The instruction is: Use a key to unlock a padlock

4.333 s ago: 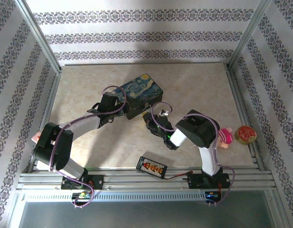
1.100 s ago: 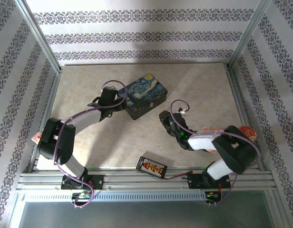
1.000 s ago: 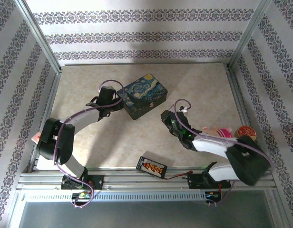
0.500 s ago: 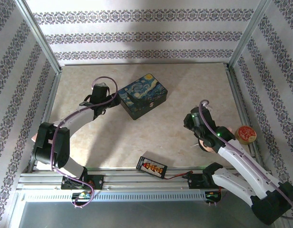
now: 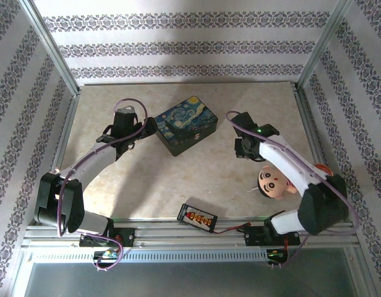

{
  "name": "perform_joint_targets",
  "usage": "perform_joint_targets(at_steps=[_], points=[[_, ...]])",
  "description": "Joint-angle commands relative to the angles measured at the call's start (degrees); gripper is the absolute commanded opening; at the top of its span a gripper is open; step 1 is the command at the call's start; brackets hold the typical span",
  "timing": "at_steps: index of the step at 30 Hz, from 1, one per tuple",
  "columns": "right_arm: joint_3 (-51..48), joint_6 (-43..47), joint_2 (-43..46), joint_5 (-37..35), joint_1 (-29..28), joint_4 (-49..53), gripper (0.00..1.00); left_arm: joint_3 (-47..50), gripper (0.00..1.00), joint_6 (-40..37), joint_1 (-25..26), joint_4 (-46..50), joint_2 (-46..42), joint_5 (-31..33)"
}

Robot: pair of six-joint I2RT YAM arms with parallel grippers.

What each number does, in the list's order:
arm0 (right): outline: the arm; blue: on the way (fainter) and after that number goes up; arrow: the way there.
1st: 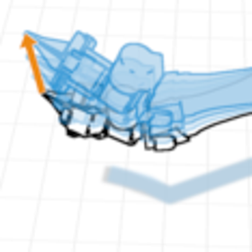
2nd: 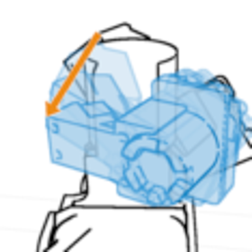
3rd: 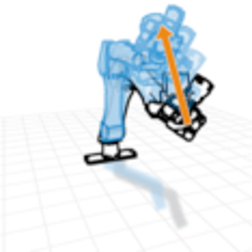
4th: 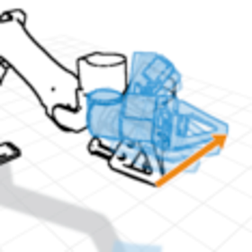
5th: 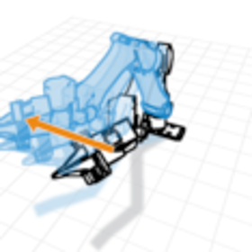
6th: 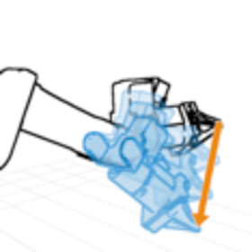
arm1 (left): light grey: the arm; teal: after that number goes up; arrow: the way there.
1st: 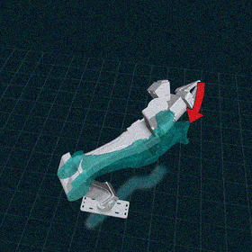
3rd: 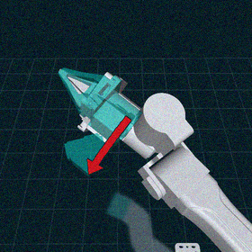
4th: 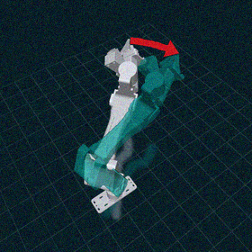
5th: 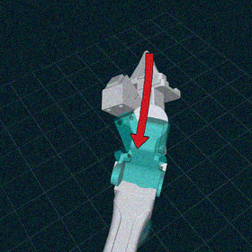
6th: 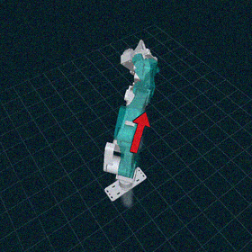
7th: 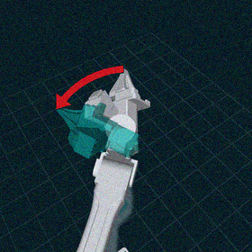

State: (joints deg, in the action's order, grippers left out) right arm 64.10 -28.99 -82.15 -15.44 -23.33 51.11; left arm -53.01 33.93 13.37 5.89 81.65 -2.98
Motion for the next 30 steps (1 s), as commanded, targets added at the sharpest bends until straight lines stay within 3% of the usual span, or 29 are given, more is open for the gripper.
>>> perform_joint_targets(at_steps=[1, 6, 17, 30], points=[[3.9, 5.6, -4.9, -4.5, 0.7, 3.1, 0.06, 1.2, 0.99, 1.1, -1.1, 2.2, -1.8, -0.6], [7.3, 7.8, -13.6, -6.4, 0.7, 4.1, 0.06, 1.9, 0.99, 1.1, -1.1, 2.1, -2.2, -0.5], [10.4, 9.7, -27.2, -2.0, 0.7, 0.6, 0.13, 2.7, 0.99, 2.0, -1.1, 1.8, -2.3, -1.7], [11.9, 7.2, -32.1, 5.1, -2.1, -2.7, 0.46, 2.7, 0.99, 2.5, -1.1, 1.5, -1.3, -2.5]])
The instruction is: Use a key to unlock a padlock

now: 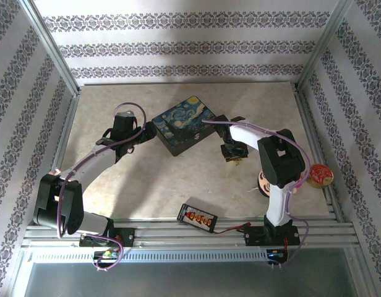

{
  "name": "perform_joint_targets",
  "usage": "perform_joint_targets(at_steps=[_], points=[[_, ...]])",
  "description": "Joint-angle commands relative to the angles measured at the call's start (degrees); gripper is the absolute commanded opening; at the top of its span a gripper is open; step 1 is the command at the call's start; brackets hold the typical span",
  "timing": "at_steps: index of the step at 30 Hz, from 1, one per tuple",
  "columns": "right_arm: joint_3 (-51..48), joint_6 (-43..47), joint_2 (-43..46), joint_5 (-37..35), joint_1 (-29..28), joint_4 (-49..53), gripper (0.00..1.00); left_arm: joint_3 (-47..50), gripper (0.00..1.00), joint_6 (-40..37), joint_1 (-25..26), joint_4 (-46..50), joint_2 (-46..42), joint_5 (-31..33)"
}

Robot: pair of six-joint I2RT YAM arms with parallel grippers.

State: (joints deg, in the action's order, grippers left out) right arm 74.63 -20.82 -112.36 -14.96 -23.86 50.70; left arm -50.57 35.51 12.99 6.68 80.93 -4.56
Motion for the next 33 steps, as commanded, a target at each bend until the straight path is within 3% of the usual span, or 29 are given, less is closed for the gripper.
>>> perform_joint_targets(at_steps=[1, 8, 15, 24, 33], points=[[1.3, -1.3, -1.7, 5.0, -1.6, -2.4, 0.47, 0.2, 0.99, 0.9, -0.7, 0.8, -0.7, -0.9], [3.2, -1.0, 3.2, 4.9, -0.6, -1.8, 0.50, 0.1, 0.99, 1.2, -0.7, 0.7, -1.1, -1.8], [8.4, 0.6, 6.6, 14.0, 3.3, -9.6, 0.50, 0.8, 0.99, 4.1, -0.7, -2.3, -0.3, -5.7], [19.0, 1.4, -1.2, 21.7, 6.4, -20.3, 0.48, 1.1, 0.94, 7.3, 0.1, -6.1, 2.1, -10.1], [28.5, -0.2, -10.4, 26.7, 7.4, -19.9, 0.43, 0.0, 0.84, 9.1, 1.1, -9.3, 6.6, -13.9]])
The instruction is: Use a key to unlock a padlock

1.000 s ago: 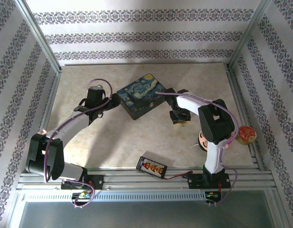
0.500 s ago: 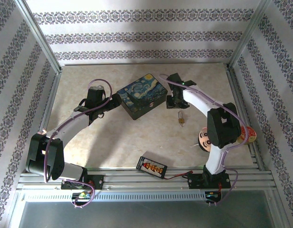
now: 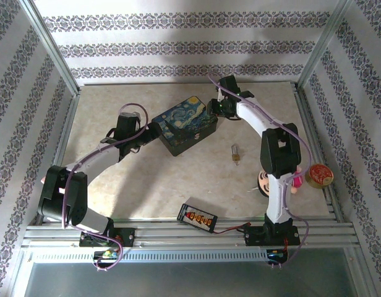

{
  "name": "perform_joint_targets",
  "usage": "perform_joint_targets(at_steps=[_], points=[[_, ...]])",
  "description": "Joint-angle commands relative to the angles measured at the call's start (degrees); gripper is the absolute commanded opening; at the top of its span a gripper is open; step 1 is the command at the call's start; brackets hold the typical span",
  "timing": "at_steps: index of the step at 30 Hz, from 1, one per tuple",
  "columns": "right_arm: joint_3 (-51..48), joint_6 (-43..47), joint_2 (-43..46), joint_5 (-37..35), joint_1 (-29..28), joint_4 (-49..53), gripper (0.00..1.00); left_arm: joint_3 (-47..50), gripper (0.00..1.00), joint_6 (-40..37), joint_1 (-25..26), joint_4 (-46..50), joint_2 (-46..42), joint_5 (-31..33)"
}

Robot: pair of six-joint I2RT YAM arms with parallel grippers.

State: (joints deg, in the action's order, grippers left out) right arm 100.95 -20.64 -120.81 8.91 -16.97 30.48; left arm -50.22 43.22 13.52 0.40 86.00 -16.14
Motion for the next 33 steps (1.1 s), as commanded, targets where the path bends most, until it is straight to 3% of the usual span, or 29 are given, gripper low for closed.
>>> perform_joint_targets(at_steps=[1, 11, 19, 33], points=[[2.0, -0.7, -2.2, 3.0, 0.5, 0.2, 0.43, -0.6, 0.84, 1.5, 0.6, -3.1, 2.1, -2.6], [-9.6, -4.5, 4.6, 3.7, -0.6, -5.2, 0.33, -3.9, 0.64, 1.5, 0.7, -4.9, 7.7, -6.0], [-20.8, -10.2, 13.7, 0.1, -4.1, -9.0, 0.33, -8.3, 0.57, 2.5, 0.7, -6.9, 13.0, -9.3], [-31.8, -18.0, 21.7, -5.8, -8.9, -13.8, 0.35, -12.3, 0.58, 2.7, 0.8, -8.0, 16.8, -10.2]])
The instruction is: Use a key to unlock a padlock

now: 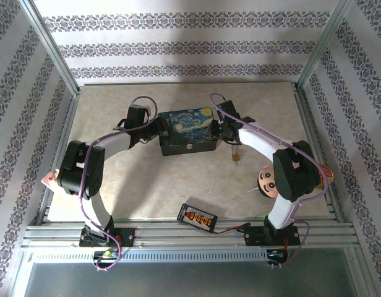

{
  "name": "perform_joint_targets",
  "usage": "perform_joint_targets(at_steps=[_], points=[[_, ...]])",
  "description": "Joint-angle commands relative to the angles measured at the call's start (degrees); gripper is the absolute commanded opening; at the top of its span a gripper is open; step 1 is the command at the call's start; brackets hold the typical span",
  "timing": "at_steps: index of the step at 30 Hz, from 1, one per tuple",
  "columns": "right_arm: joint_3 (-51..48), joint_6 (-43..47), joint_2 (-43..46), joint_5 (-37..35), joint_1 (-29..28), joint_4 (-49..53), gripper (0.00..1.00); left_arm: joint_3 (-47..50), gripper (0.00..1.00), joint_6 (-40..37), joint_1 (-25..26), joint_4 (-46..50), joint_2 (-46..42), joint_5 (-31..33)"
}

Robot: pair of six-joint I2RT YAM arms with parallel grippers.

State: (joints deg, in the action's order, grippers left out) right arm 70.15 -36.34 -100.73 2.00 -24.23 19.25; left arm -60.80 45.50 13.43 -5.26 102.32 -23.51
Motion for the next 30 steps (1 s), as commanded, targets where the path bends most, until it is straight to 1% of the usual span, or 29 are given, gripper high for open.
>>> perform_joint_targets(at_steps=[1, 5, 8, 11, 13, 17, 19, 20, 21, 23, 26, 29, 30], points=[[-1.1, -2.3, 1.9, 0.9, -1.6, -2.5, 0.36, -1.5, 0.59, 0.5, 0.7, -2.3, 0.3, -2.7], [-0.6, -0.7, 3.9, -1.9, -1.6, -0.1, 0.43, -0.3, 0.66, 0.4, 0.1, -2.5, -1.4, -2.0], [-1.2, 1.0, 7.6, -5.4, -1.5, 2.0, 0.47, 1.6, 0.78, 0.1, -1.5, -2.3, -4.4, -0.9], [-3.5, 2.8, 12.8, -8.9, -1.2, 3.2, 0.51, 3.7, 0.93, -1.6, -3.1, -0.5, -9.0, 0.9], [-6.5, 3.7, 17.1, -11.1, -0.7, 3.3, 0.53, 5.9, 1.00, -3.9, -4.3, 1.4, -12.9, 3.1], [-13.4, 5.6, 26.4, -14.8, 1.5, 2.8, 0.56, 11.8, 0.99, -8.7, -6.6, 3.4, -21.7, 8.5], [-17.3, 6.6, 31.5, -16.3, 3.2, 2.3, 0.58, 15.8, 0.99, -12.3, -7.2, 3.9, -27.5, 14.3], [-18.9, 7.1, 33.8, -17.0, 4.0, 1.9, 0.72, 17.6, 0.99, -13.9, -7.2, 3.9, -29.9, 17.5], [-21.0, 8.0, 36.3, -17.9, 4.8, 1.3, 0.98, 19.8, 0.99, -15.2, -7.2, 3.9, -32.7, 21.5], [-24.4, 10.1, 40.9, -19.5, 6.5, 0.3, 0.98, 24.2, 0.99, -17.3, -7.3, 3.0, -38.3, 28.7], [-28.7, 12.6, 46.5, -22.7, 8.4, -1.5, 0.98, 30.3, 0.99, -21.1, -7.3, 0.2, -45.5, 36.0], [-32.3, 14.7, 50.7, -25.8, 9.7, -4.6, 0.98, 37.2, 0.99, -25.0, -7.3, -6.8, -51.9, 41.7], [-33.7, 17.4, 51.7, -25.0, 10.0, -6.6, 0.98, 39.0, 0.99, -26.1, -7.3, -9.2, -53.1, 42.9]])
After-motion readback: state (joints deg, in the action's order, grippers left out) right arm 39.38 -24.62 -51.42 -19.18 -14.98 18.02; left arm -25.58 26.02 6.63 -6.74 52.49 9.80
